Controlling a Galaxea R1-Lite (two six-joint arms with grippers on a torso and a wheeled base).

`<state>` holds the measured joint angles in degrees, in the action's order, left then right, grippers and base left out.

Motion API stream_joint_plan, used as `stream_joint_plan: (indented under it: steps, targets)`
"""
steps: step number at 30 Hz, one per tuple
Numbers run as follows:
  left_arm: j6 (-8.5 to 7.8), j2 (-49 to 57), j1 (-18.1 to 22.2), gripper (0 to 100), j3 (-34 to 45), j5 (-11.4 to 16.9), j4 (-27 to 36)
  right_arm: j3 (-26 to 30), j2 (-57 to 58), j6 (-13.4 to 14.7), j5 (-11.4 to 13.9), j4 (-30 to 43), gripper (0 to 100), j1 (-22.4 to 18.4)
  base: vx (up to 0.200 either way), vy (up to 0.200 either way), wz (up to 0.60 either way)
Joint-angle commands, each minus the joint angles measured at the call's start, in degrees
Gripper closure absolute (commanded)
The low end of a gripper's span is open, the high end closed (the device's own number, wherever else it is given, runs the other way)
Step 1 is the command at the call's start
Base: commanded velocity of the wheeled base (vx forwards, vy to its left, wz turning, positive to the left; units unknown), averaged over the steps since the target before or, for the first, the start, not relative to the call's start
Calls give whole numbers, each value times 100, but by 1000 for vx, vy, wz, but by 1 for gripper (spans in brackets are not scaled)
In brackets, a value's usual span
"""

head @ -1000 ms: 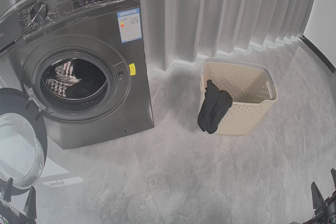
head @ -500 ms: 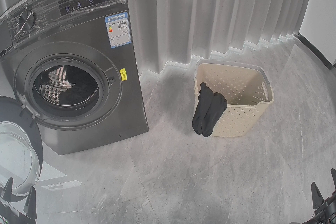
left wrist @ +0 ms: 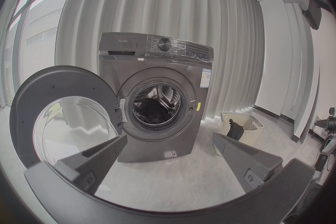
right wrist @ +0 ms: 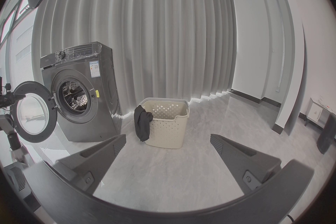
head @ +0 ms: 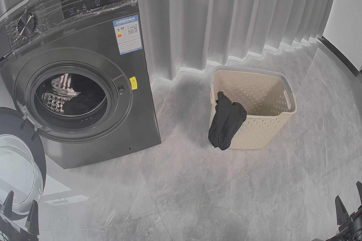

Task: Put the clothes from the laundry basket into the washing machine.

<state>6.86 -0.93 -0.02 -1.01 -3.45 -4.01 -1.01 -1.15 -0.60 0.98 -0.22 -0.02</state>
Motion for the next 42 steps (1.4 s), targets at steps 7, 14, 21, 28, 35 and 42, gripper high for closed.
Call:
stream_joint_plan:
  steps: [7,14,21,28,35,42]
  targets:
    - [-10,75,2,0,101,20,6,101,-8,-2,-1,-4,0,2,0,-114,0]
    - [-27,75,2,0,101,11,6,101,-8,-2,-1,-4,0,2,29,-29,0]
    - [-18,75,2,0,101,2,6,101,-8,-2,-1,-4,0,2,200,-57,0]
    - [-18,75,2,0,101,20,-3,101,-8,-2,-1,-4,0,2,200,-86,0]
    - [-1,75,2,0,101,20,6,101,-8,7,-1,-4,0,2,0,0,0]
    - [-1,75,2,0,101,11,-3,101,-8,-2,-1,-4,0,2,0,-143,0]
